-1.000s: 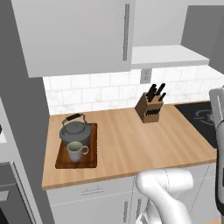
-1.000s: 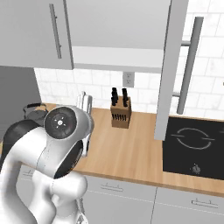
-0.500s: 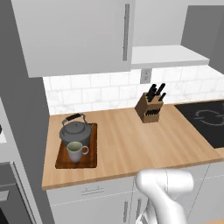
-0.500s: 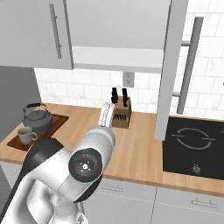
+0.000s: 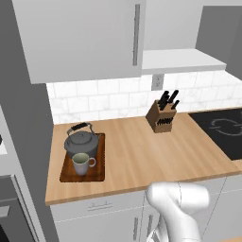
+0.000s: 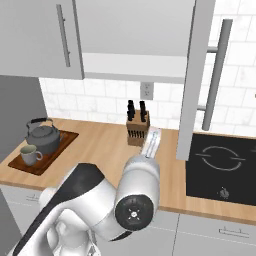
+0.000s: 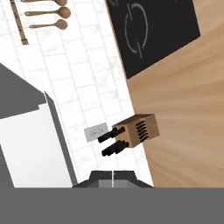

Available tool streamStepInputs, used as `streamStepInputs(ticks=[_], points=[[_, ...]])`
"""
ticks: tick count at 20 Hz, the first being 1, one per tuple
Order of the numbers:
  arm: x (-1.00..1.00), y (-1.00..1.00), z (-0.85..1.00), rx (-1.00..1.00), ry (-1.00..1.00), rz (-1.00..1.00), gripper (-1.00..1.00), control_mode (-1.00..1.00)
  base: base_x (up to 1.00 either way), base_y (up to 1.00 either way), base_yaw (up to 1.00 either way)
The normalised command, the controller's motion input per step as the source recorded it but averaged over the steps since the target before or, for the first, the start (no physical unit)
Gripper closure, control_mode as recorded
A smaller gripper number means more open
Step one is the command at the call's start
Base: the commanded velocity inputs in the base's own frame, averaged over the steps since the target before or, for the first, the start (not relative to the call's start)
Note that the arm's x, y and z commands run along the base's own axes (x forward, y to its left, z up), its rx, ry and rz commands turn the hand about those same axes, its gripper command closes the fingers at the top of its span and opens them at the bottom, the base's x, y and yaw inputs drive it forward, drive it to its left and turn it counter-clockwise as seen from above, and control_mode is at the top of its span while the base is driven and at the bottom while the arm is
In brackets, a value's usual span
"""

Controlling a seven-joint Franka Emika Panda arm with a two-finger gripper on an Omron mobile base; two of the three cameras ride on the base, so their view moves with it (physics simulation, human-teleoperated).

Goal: Pick the kettle from the counter and place it on the tray. Then pick the mug from the cabinet and place it on the tray. Then close the cabinet doors.

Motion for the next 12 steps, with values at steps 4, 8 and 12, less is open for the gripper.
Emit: streamStepInputs(ticks=[4, 8, 12], points=[[-0.26, -0.58, 0.0, 0.04, -0.09, 0.0, 1.0, -1.0, 0.0, 0.0, 0.0], [-0.37, -0.61, 0.0, 0.03, -0.15, 0.0, 1.0, -1.0, 0.0, 0.0, 0.0], [-0.33, -0.55, 0.0, 0.03, -0.17, 0.0, 1.0, -1.0, 0.0, 0.0, 0.0]])
